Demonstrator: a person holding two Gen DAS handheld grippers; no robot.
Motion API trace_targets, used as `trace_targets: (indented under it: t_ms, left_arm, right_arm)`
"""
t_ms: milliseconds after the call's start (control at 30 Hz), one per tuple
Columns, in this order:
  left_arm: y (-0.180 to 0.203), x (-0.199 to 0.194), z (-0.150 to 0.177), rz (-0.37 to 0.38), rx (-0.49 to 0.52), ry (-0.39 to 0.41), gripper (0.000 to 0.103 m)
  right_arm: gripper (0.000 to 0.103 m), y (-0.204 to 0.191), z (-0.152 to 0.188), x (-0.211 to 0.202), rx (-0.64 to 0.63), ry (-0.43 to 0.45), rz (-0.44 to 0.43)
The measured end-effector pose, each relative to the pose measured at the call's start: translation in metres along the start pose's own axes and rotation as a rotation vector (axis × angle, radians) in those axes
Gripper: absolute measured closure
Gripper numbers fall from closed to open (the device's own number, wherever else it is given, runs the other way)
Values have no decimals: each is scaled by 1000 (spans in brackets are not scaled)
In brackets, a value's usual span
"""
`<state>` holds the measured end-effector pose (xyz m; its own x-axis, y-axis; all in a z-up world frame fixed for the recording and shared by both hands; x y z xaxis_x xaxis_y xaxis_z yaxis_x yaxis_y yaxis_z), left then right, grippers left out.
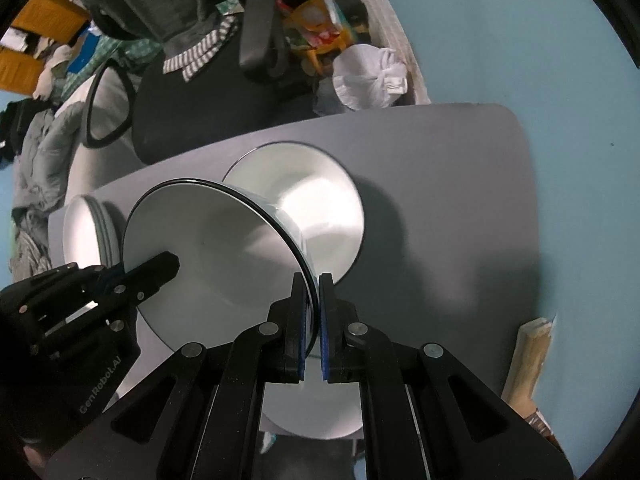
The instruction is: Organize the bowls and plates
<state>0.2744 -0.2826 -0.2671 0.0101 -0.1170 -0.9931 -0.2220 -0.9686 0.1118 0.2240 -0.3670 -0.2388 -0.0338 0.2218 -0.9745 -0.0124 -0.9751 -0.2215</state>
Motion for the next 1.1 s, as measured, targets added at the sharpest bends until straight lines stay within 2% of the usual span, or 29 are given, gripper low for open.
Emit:
trace_targets:
  t_ms: [333,867,967,1100]
  left_arm:
    - [4,22,-20,-13,10,-44,98]
    - [15,39,-20,-8,54,-97,97]
    - [15,36,-24,-39,67,-79,92]
    - [11,32,-27,-95,90,-70,75]
  right_arm:
    - [97,14,-23,14,25,-32,17]
    - [97,27,-23,23,30,-66,41]
    - [97,30,-23,23,32,-81,44]
    - [96,26,-24,20,21,-84,39]
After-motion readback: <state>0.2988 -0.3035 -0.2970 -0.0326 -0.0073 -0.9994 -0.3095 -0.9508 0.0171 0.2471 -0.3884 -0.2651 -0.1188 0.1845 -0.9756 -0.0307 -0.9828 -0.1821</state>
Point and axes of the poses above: each gripper's, at about its wrist camera, not at the fingertips, and x roughly the way its jaws point, y to its right, z to its underside, the point moved 9 cm from there along x, roughly the way its jaws point, and after that the axes turned 1 degree about -z, right-handed, at the moved point
